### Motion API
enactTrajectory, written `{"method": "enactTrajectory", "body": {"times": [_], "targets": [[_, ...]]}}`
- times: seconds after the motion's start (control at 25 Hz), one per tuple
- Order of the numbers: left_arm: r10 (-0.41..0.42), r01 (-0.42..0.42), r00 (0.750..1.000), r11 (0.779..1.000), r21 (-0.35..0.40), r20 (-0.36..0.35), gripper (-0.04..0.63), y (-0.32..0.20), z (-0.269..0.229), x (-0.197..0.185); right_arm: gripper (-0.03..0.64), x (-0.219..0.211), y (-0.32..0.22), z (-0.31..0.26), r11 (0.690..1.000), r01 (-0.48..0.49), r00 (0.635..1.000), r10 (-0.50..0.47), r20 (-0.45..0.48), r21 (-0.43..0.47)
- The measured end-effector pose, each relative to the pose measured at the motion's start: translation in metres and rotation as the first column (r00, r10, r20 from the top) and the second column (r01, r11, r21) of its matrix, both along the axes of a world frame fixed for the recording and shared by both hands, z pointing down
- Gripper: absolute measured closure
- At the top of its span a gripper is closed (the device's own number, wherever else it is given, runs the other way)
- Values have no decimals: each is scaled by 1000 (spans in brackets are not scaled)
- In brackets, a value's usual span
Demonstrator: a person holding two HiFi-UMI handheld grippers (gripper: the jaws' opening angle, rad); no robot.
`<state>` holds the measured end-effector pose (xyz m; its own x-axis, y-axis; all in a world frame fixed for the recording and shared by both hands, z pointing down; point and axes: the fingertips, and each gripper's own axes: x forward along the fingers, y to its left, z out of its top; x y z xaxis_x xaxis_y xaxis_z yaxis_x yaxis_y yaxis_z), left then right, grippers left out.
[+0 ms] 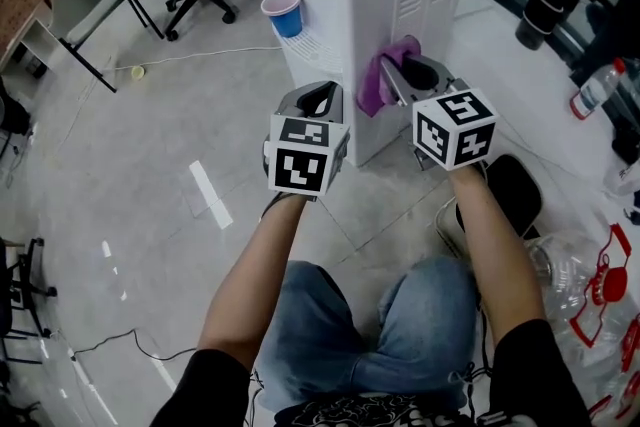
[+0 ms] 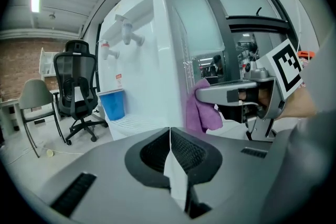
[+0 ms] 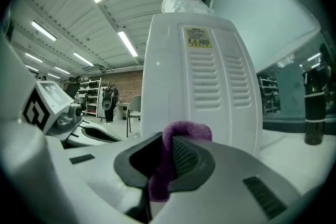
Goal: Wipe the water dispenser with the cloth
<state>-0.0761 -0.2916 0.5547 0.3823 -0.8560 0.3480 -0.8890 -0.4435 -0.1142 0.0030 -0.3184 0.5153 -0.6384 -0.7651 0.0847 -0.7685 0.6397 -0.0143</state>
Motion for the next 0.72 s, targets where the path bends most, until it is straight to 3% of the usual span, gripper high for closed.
{"method": "enactTrajectory", "body": {"times": [0.44, 0.72], "targets": [[-9, 9, 1000, 999, -50, 12, 568, 0, 44, 5, 584, -2, 0, 105, 987, 13, 1000, -13, 1, -158], [-31, 33, 999, 997, -67, 29, 569, -5, 61, -3, 584, -4, -2, 187, 955, 8, 1000, -10, -5, -296]]}}
